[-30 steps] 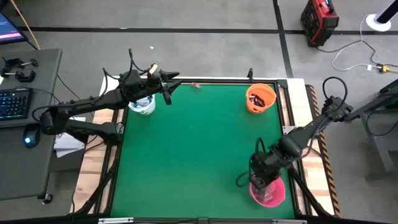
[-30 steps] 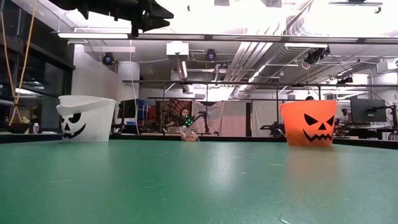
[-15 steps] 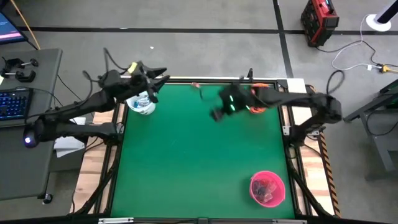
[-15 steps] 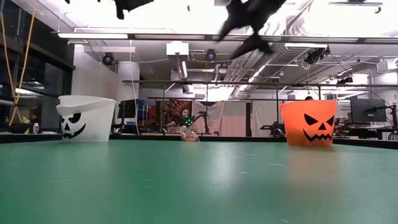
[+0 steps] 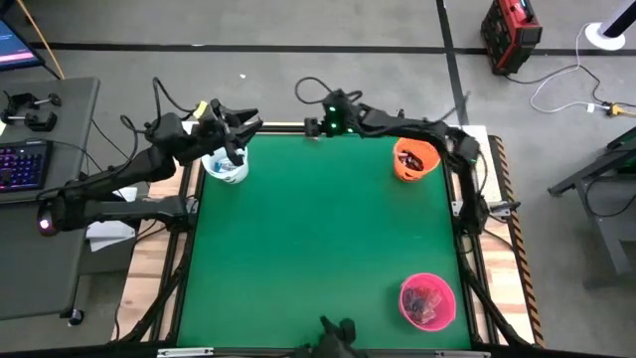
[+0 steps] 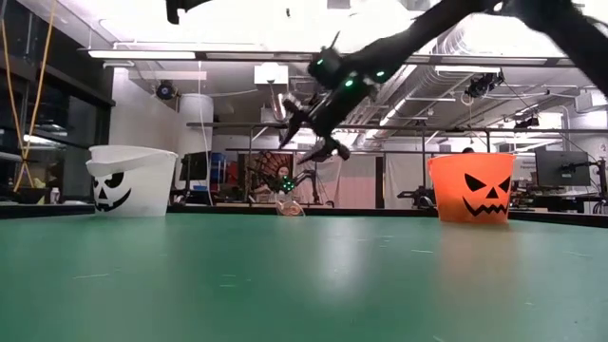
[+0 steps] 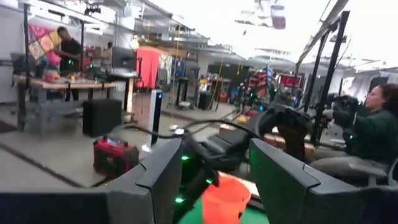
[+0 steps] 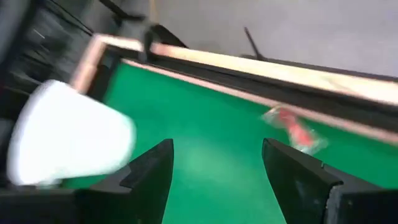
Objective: Sort candy by brand, put in halloween buckets
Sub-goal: Put the orange gummy into the pink bucket, then return to Home Position
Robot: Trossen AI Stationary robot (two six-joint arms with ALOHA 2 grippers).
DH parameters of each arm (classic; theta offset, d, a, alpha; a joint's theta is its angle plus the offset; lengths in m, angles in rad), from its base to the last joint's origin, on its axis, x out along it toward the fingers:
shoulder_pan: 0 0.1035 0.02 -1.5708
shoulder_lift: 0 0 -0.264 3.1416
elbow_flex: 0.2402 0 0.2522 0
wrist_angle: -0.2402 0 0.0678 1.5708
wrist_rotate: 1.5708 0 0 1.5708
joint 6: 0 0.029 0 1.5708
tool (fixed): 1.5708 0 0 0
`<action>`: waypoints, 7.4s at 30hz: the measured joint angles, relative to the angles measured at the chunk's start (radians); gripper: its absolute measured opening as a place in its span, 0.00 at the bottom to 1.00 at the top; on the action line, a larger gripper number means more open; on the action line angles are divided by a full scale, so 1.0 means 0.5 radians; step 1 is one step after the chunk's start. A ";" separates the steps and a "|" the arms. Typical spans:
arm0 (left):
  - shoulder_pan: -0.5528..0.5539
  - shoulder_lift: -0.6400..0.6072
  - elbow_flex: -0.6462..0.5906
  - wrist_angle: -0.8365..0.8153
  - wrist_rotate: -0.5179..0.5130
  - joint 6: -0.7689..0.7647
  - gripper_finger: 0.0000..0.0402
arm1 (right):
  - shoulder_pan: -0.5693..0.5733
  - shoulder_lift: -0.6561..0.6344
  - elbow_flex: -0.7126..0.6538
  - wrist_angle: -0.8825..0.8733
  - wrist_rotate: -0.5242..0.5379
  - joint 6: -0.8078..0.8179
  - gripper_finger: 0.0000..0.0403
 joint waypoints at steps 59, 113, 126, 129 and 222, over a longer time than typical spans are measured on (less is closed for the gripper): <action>-0.001 0.004 -0.002 -0.463 -0.009 -0.104 0.43 | 0.365 -0.341 0.796 -2.671 0.684 -0.595 0.00; -0.892 0.355 -0.002 0.103 -0.543 -0.576 0.43 | 2.760 -1.939 -1.594 -0.593 -0.361 1.629 0.58; -0.412 0.164 -0.004 -0.038 0.177 -0.343 0.34 | 2.196 -1.940 -0.853 -1.455 0.502 0.973 0.50; -0.469 0.067 -0.124 -0.041 0.218 -0.312 0.21 | 2.008 -1.940 -0.749 -1.585 0.502 0.866 0.42; -0.850 -1.634 -1.597 -0.136 -0.417 -1.060 0.00 | 0.674 -3.978 -3.223 0.524 -0.293 -0.772 0.00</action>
